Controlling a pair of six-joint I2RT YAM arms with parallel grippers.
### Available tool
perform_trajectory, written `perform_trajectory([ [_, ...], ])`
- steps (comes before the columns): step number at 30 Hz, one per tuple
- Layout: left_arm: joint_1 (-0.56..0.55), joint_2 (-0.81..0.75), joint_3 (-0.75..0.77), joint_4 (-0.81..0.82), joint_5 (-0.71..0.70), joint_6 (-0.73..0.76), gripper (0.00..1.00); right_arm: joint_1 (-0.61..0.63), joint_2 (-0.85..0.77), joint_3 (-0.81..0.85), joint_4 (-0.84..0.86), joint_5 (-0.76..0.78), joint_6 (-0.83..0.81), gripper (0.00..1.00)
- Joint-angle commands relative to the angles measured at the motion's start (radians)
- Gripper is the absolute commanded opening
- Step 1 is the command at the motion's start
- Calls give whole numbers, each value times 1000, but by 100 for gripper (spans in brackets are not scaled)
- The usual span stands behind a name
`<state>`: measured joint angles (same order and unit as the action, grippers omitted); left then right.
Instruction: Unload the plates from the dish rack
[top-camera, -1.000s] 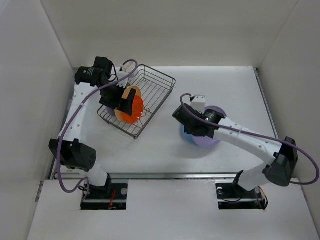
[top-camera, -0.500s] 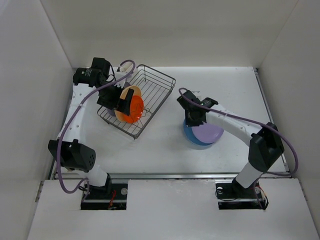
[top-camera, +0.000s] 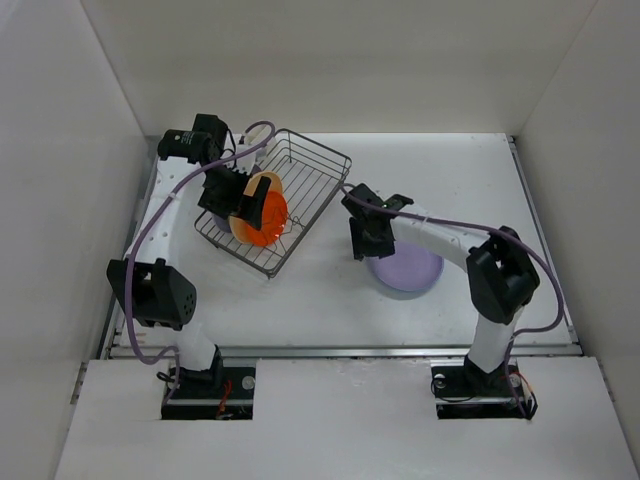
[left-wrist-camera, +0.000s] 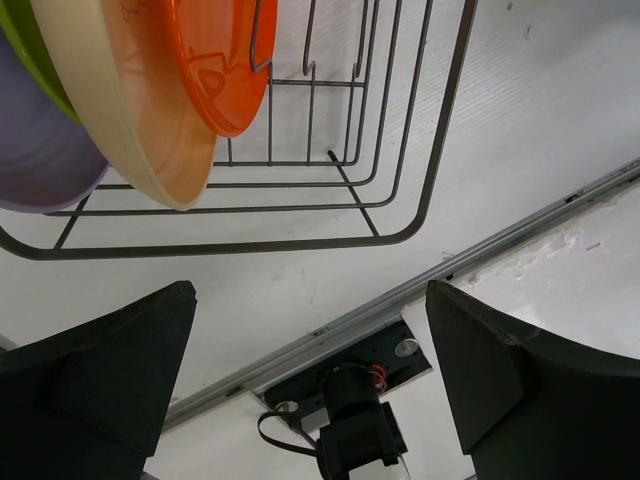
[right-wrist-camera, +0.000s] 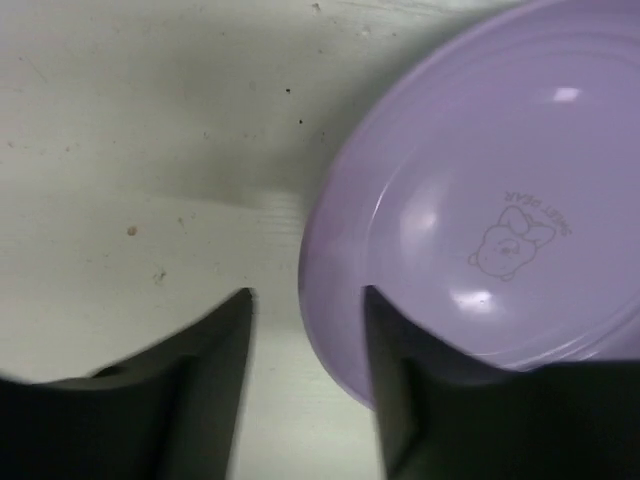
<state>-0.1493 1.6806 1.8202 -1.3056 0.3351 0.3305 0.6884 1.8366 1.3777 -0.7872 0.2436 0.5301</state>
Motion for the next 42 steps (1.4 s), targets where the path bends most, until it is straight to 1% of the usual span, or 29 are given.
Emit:
perform_trajectory([
  [1,4,-21,8,-12,-8,2,99,-4,-69,49,-40,-12,4,59],
  [2,4,-33,8,-12,1,11,99,-4,-79,49,-49,9,4,70],
  [3,4,-33,8,-12,1,12,99,-4,-88,49,-58,22,4,73],
  [6,4,-61,-4,-12,-8,21,99,6,-144,58,-86,43,28,76],
  [8,4,-75,-4,-12,-19,30,99,17,-224,58,-95,43,53,77],
  [9,4,-84,11,-12,-19,30,99,17,-288,49,-72,43,53,77],
  [10,4,-84,28,-12,-19,30,99,17,-289,49,-72,43,62,77],
  [11,4,-84,37,-12,-30,30,99,17,-356,29,-48,33,71,77],
  [13,-9,-53,56,-21,-41,30,99,17,-417,-20,-26,33,85,80],
  [14,-27,-32,71,-21,-68,30,99,17,-468,-41,-3,33,96,82],
  [15,-27,-32,71,-21,-68,19,99,17,-488,-64,11,33,96,82],
  [17,-64,-3,80,-21,-91,19,98,17,-516,-135,34,42,107,82],
  [18,-73,7,93,-21,-100,10,95,17,-525,-152,43,42,122,82],
  [20,-87,22,115,-1,-140,-8,92,17,-534,-178,52,54,134,82],
  [22,-96,36,137,-1,-198,-27,88,17,-534,-190,63,54,143,82],
  [23,-105,45,148,11,-252,-27,86,17,-543,-190,72,54,143,82],
  [25,-114,45,148,20,-298,-27,81,17,-554,-223,97,63,143,82],
  [26,-140,45,148,20,-289,-6,76,17,-565,-233,106,63,143,82],
  [29,-194,76,168,-7,-257,33,73,17,-565,-265,129,63,143,82],
  [30,-235,108,168,-17,-257,45,73,17,-565,-266,129,63,143,82],
  [32,-260,136,168,-17,-280,45,75,17,-565,-288,138,63,154,82],
  [34,-260,175,168,18,-309,26,75,17,-565,-302,148,50,154,82],
  [35,-260,188,168,29,-329,13,75,17,-595,-315,160,49,165,82],
  [36,-260,208,168,29,-382,-2,75,17,-612,-315,173,49,177,82],
  [37,-260,208,168,54,-402,-13,77,17,-632,-330,183,49,177,82],
  [39,-260,208,116,97,-444,-22,79,17,-691,-358,210,74,195,82],
  [40,-260,208,100,121,-490,-22,81,17,-706,-368,210,85,196,82],
  [42,-260,229,111,154,-533,-22,82,5,-724,-390,210,106,208,82],
])
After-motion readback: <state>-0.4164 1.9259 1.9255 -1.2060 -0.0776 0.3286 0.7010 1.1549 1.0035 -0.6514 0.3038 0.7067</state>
